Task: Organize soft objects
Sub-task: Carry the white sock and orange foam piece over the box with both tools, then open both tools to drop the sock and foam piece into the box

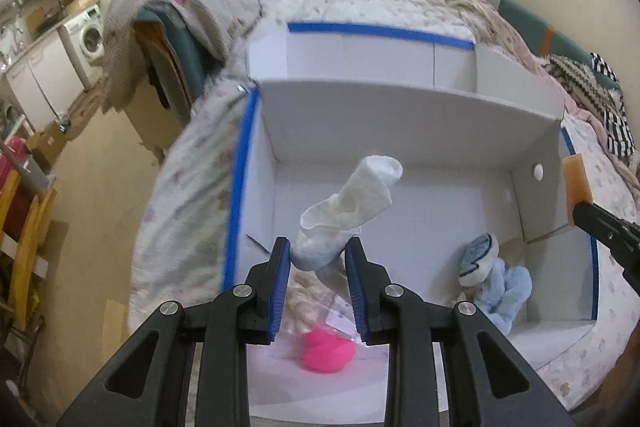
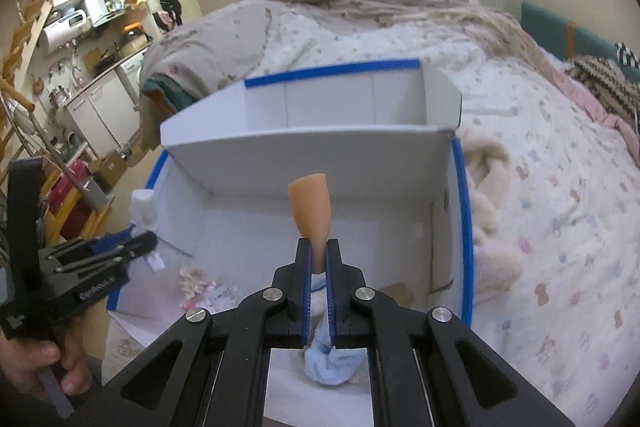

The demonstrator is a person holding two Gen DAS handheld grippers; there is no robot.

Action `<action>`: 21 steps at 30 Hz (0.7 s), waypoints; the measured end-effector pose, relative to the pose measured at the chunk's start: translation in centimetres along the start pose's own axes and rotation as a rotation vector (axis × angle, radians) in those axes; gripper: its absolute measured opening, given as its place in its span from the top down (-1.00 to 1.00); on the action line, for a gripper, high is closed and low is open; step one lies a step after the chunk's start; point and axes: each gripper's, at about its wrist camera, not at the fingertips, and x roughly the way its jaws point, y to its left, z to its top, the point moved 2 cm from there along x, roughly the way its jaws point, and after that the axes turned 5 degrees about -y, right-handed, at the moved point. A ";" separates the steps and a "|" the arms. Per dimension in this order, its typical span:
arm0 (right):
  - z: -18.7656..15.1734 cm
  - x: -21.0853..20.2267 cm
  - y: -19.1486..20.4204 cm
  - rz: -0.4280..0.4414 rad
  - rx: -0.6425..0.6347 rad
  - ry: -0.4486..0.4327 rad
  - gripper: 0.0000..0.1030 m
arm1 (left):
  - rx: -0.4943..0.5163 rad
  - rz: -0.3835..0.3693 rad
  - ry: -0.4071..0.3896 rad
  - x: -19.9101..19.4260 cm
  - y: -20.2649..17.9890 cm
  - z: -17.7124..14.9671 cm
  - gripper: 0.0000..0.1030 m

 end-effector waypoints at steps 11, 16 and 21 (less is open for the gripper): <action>-2.6 2.8 0.7 0.024 0.059 0.136 0.84 | 0.015 0.003 0.052 2.0 -0.7 -1.0 0.51; -3.4 3.6 0.6 0.032 0.087 0.177 0.84 | 0.034 -0.007 0.078 2.9 -0.7 -1.6 0.51; -3.8 4.1 0.7 0.031 0.093 0.198 0.84 | 0.027 -0.009 0.077 3.0 -0.6 -2.0 0.51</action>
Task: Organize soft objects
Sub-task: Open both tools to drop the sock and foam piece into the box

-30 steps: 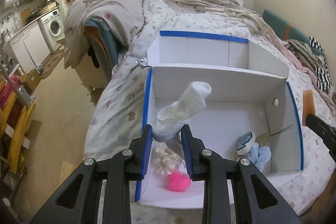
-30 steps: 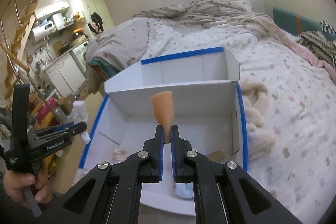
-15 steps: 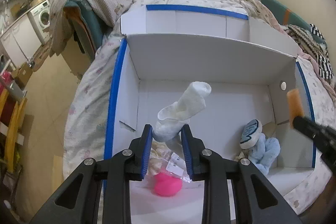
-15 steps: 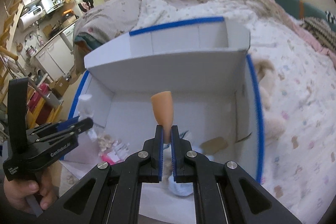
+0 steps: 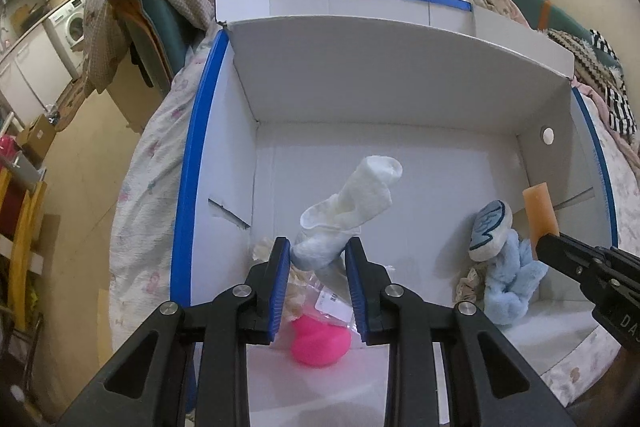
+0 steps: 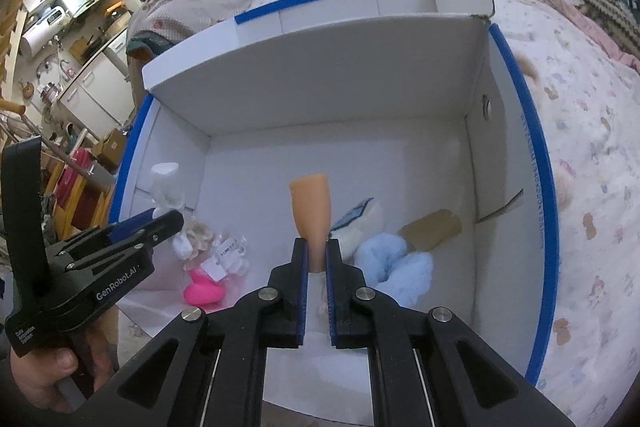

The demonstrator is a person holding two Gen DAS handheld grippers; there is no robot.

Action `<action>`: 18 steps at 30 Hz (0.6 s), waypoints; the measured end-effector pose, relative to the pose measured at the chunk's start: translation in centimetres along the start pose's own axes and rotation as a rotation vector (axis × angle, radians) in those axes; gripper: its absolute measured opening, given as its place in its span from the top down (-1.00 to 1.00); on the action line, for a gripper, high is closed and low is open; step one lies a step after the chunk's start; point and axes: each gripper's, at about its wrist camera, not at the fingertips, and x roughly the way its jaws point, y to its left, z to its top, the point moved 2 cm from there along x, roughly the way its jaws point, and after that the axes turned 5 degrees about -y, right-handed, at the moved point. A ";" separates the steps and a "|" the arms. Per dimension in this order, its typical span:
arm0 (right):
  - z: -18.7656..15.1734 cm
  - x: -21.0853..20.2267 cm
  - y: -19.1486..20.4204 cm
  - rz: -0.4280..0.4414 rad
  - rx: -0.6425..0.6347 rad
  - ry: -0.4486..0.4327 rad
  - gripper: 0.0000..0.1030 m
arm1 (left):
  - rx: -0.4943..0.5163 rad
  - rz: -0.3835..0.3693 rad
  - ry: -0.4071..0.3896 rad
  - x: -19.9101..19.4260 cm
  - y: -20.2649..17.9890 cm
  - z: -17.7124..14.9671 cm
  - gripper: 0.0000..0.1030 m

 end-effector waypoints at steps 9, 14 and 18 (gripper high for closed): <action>0.0 0.0 -0.2 0.024 0.032 0.001 0.68 | 0.001 0.026 0.001 -0.2 0.2 -0.1 0.26; 0.2 0.0 -0.2 0.018 0.037 -0.006 0.53 | -0.012 0.023 -0.028 -0.9 0.5 0.1 0.05; 0.3 0.0 -0.1 0.020 0.050 -0.014 0.33 | -0.018 0.020 -0.030 -1.1 0.4 0.3 0.04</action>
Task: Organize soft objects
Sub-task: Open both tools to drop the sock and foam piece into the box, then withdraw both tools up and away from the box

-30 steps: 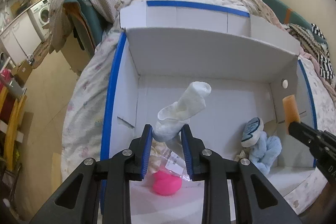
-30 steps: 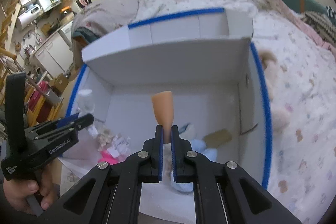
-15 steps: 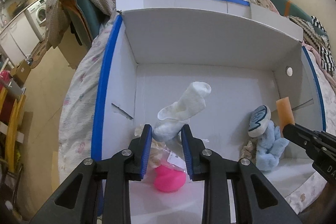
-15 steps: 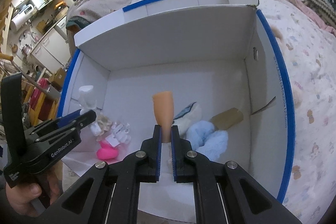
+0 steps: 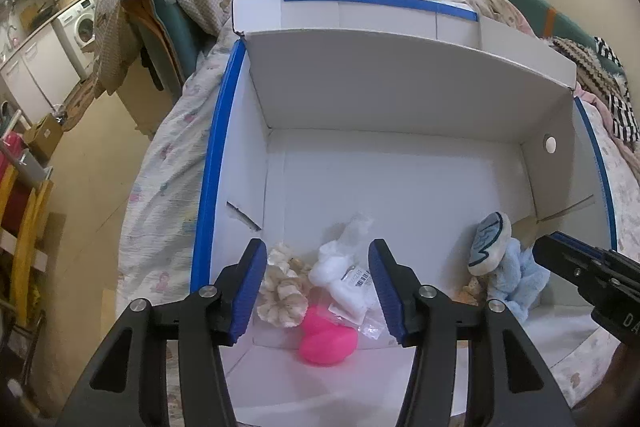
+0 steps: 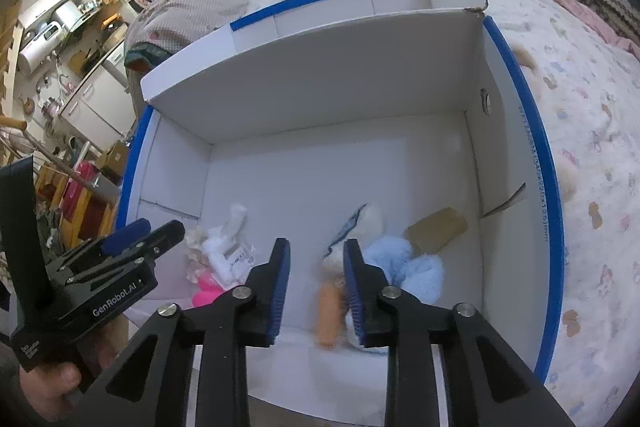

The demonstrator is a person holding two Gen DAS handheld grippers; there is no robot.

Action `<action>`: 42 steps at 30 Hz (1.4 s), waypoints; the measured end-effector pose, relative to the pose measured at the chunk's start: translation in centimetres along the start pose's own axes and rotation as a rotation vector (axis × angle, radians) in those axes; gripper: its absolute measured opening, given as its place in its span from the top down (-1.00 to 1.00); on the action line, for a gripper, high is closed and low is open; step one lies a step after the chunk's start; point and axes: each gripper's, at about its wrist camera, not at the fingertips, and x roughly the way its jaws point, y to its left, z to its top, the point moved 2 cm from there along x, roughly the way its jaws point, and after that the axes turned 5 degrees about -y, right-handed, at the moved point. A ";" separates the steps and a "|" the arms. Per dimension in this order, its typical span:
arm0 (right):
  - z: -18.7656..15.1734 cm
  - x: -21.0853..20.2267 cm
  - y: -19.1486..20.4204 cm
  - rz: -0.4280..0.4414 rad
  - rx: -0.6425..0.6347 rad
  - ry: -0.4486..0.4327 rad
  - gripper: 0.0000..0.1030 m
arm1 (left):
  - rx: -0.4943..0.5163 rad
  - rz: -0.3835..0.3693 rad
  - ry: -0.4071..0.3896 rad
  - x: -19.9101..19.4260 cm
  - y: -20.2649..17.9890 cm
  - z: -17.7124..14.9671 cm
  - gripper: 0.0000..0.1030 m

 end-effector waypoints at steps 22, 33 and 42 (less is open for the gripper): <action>-0.6 -3.7 0.1 -0.004 0.049 -0.112 -0.96 | -0.024 0.001 -0.107 -6.5 2.9 -0.5 -0.15; -4.0 -6.6 1.3 0.013 0.043 -0.113 -1.00 | -0.068 0.032 -0.076 -9.6 6.5 -4.7 -0.15; -7.1 -7.6 1.7 -0.013 0.047 -0.086 -1.00 | -0.102 0.017 -0.023 -10.0 8.1 -7.4 -0.15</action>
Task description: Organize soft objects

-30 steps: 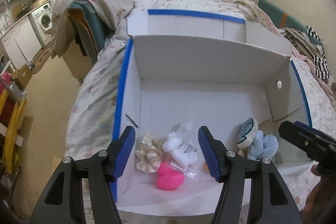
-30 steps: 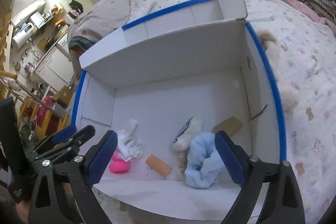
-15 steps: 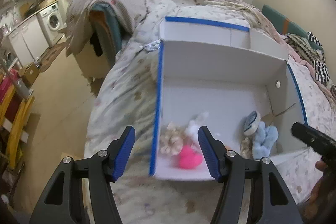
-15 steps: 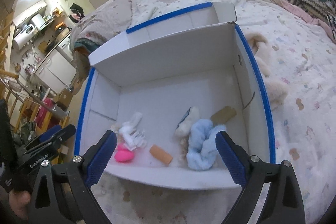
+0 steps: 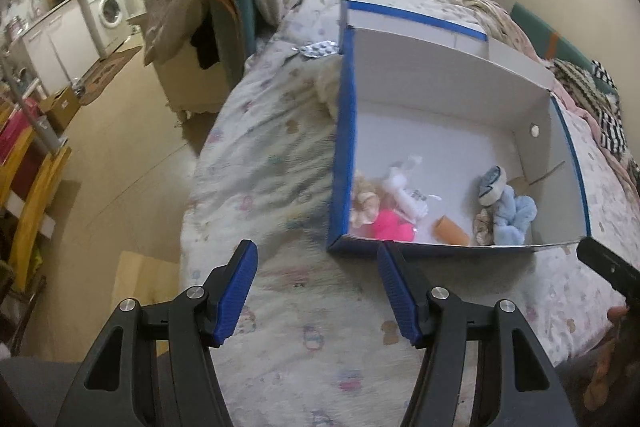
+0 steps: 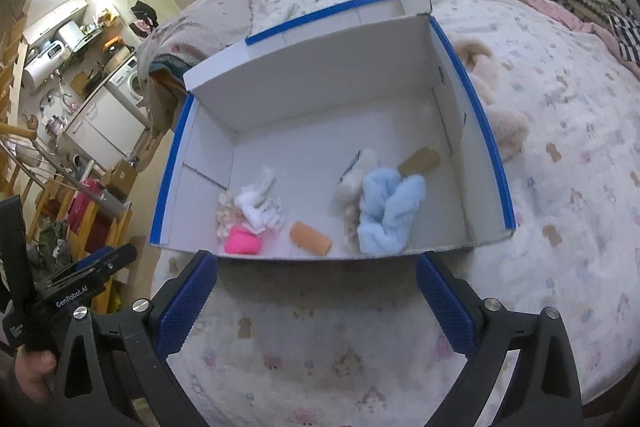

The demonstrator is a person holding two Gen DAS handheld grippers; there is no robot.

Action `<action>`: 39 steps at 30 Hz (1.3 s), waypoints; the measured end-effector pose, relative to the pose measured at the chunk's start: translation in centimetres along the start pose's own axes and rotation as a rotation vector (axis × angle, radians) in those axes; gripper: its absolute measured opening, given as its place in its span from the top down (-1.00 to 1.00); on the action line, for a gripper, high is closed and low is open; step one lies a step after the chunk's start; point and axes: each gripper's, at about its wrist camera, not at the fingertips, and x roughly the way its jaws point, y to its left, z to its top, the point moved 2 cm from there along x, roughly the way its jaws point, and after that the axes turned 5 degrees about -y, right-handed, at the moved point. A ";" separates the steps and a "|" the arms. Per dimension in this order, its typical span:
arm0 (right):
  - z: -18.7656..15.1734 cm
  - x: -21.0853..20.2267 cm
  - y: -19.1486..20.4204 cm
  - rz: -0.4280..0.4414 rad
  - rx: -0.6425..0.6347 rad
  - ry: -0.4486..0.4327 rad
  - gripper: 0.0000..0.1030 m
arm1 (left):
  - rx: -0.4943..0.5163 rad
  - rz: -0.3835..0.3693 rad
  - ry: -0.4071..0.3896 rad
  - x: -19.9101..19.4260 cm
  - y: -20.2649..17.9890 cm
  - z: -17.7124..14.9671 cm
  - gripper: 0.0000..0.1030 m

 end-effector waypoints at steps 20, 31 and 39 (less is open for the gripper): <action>0.8 0.0 3.5 -0.125 -0.195 -0.215 -1.00 | 0.036 0.026 -0.207 -1.6 -2.3 1.5 -0.91; 0.9 -0.2 3.6 -0.134 -0.205 -0.230 -1.00 | 0.003 0.032 -0.233 -2.1 -1.3 1.4 -0.92; 0.8 -0.4 3.5 -0.138 -0.199 -0.235 -1.00 | 0.012 0.069 -0.244 -2.0 -1.2 1.3 -0.92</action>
